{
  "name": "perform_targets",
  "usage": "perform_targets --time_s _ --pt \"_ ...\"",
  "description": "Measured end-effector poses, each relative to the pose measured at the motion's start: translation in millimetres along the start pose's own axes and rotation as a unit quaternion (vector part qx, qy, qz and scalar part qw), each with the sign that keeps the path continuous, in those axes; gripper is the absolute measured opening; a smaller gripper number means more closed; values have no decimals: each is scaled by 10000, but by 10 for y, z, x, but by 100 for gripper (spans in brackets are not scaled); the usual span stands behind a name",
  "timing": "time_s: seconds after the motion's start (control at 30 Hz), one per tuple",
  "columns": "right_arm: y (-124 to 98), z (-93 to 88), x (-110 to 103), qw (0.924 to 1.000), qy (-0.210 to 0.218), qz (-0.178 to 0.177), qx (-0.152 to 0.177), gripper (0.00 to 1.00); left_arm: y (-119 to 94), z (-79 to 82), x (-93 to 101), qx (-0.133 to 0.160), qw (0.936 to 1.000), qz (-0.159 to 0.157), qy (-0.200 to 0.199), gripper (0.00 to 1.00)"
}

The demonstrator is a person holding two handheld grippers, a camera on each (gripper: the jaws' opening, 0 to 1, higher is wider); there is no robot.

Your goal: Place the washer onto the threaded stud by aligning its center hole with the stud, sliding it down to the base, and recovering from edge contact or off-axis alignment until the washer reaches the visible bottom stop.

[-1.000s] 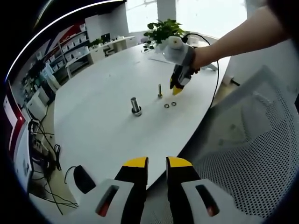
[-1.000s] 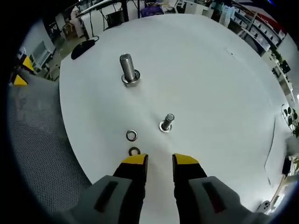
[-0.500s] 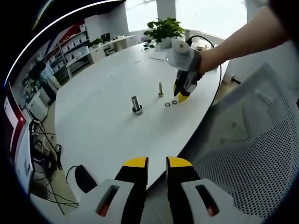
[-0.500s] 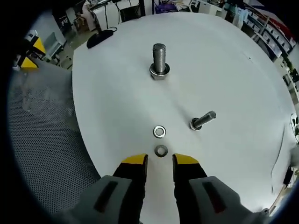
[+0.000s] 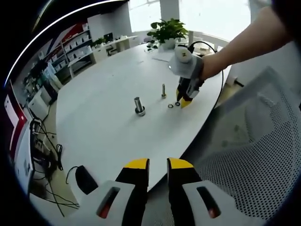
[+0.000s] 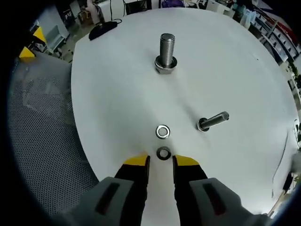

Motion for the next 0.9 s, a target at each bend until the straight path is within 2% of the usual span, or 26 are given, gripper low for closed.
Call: perform_targets --time_s 0.23,0.43,0.63,0.9 --pt "8 14 -10 9998 -196 44 26 21 3 0 -3 -4 10000 -25 -31 13" --pt "13 48 46 9998 -142 53 -114 16 5 1 0 -1 10000 -40 -38 13" --pt "26 86 14 9993 -158 -28 -333 16 7 1 1 -8 10000 -59 -28 13" --pt "50 193 -36 9949 -390 -162 -919 15 8 -1 17 -30 10000 -94 9 13"
Point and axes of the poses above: the point that each gripper's makers call its tool centre point, and the gripper's own axes: y roughly forward along the fingers, x roughly to its right, z roughly out of its top, the point moved 8 cm from there along -y, roughly backward along the fingers
